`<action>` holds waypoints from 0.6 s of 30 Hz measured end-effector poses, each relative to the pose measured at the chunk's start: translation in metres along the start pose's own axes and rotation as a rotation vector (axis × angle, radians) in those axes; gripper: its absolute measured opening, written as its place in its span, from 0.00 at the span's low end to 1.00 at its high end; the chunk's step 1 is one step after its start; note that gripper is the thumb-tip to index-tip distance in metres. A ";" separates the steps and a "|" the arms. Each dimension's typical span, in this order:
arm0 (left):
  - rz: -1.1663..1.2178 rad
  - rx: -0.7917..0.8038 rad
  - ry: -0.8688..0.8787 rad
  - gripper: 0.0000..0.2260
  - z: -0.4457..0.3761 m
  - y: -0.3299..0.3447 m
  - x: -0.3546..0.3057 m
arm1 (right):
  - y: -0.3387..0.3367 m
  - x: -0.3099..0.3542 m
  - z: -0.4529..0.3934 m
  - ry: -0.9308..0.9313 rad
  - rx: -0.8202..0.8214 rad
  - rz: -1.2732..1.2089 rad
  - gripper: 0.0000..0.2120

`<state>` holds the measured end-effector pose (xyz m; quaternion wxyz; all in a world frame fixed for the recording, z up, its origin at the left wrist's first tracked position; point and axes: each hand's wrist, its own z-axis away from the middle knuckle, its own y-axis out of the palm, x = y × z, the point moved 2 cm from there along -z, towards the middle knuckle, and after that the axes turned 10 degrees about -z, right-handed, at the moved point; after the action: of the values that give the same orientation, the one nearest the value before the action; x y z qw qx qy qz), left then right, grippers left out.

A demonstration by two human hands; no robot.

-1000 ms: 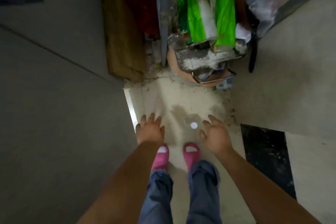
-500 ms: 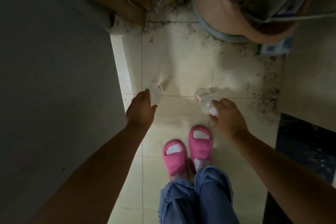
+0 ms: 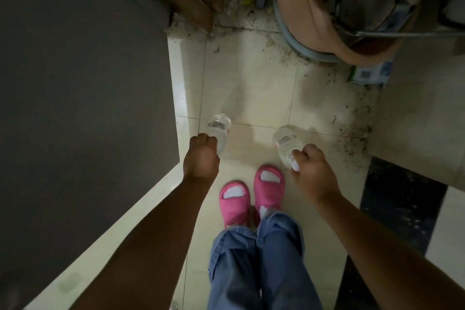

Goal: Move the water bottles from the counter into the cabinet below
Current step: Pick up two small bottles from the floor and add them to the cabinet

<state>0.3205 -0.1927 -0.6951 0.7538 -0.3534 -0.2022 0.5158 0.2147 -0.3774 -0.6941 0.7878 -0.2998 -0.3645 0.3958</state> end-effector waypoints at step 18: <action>0.329 0.108 -0.412 0.16 0.288 -0.009 0.027 | -0.062 0.144 0.166 -0.537 0.326 0.359 0.25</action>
<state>0.1443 -0.0766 -0.4977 0.6205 -0.2282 -0.2634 0.7025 0.1658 -0.2570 -0.5066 0.6193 -0.1150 -0.4320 0.6455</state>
